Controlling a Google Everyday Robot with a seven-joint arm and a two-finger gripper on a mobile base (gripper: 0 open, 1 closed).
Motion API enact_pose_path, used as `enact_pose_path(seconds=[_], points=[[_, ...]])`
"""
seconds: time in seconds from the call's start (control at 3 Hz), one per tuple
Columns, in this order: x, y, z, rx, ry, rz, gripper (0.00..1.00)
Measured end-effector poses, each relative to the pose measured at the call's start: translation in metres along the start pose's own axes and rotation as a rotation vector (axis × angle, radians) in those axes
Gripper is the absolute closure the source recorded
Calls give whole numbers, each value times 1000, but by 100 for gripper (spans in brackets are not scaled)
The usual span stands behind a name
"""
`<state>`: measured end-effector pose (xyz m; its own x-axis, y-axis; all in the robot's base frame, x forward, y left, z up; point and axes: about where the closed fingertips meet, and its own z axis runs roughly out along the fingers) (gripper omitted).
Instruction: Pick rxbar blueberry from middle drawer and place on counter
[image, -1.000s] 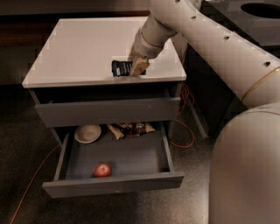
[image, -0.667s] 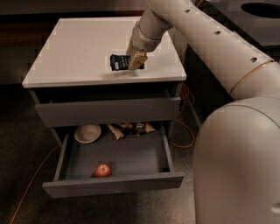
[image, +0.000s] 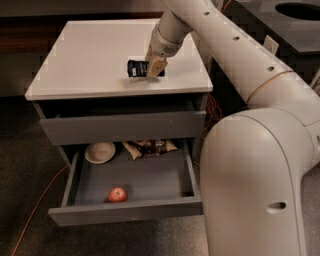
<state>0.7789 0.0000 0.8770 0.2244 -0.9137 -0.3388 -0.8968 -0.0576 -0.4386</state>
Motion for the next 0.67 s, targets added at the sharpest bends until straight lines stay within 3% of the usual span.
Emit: enact_pose_path(seconds=[0.33, 0.67], points=[[-1, 1, 5, -7, -1, -1, 28], [-2, 2, 9, -12, -2, -3, 5]])
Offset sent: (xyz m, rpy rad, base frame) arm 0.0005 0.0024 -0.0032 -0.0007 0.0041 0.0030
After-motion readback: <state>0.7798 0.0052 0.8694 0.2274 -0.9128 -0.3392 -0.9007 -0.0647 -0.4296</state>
